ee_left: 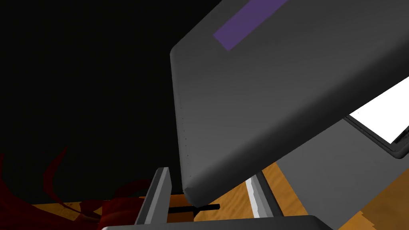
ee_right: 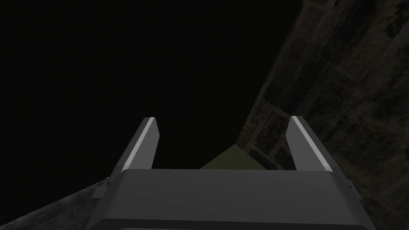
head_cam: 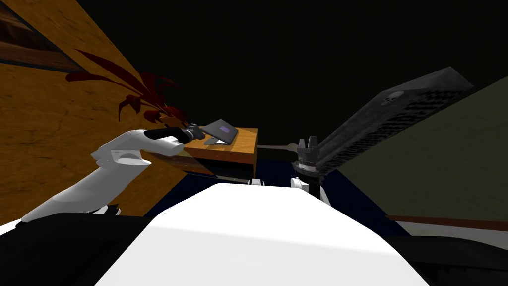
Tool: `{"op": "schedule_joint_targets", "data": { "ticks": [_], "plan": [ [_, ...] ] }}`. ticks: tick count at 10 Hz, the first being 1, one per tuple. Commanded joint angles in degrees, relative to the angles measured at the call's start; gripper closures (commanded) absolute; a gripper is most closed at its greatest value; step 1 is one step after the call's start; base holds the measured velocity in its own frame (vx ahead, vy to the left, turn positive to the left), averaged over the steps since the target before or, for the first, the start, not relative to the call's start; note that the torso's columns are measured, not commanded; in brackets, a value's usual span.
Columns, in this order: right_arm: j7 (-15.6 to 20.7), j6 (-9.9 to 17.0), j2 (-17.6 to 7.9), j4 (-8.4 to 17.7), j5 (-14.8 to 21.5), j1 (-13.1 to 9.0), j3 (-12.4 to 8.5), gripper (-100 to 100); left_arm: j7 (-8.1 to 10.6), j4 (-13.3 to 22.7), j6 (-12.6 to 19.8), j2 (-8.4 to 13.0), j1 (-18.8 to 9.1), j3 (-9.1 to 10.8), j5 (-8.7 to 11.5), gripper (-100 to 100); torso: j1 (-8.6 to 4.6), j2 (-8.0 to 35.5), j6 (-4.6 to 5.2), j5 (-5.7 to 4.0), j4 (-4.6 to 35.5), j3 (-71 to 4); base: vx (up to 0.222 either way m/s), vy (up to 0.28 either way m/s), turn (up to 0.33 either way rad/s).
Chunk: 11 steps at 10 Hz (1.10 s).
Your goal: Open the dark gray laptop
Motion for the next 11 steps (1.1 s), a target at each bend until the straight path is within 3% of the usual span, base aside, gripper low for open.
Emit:
{"op": "schedule_joint_targets", "data": {
  "ticks": [1,2,10,11],
  "plan": [
    [0.0,0.0,0.0,0.0,0.0,0.0,0.0,0,1.37,2.12,-0.96,-3.69,-0.84,-1.41,1.67,100,0.12,0.08,0.0,0.03,0.04,0.05,-0.015,0.083,-0.039],
    [0.0,0.0,0.0,0.0,0.0,0.0,0.0,0,2.75,-0.47,1.19,-0.9,-0.54,0.27,2.68,-100,0.17,0.13,-0.02,0.05,0.06,0.09,0.022,0.063,0.053],
    [0.0,0.0,0.01,0.0,0.0,0.0,0.01,0,10.21,-9.53,9.09,6.15,-0.2,5.04,7.12,-100,0.03,0.37,-0.07,0.02,0.15,0.25,0.037,0.021,0.04],
    [0.0,0.0,0.01,0.0,0.0,0.0,0.01,0,9.39,-8.98,8.42,5.5,0.08,4.97,6.86,-100,0.05,0.33,-0.06,0.0,0.15,0.23,0.0,0.0,0.0]
  ]
}}
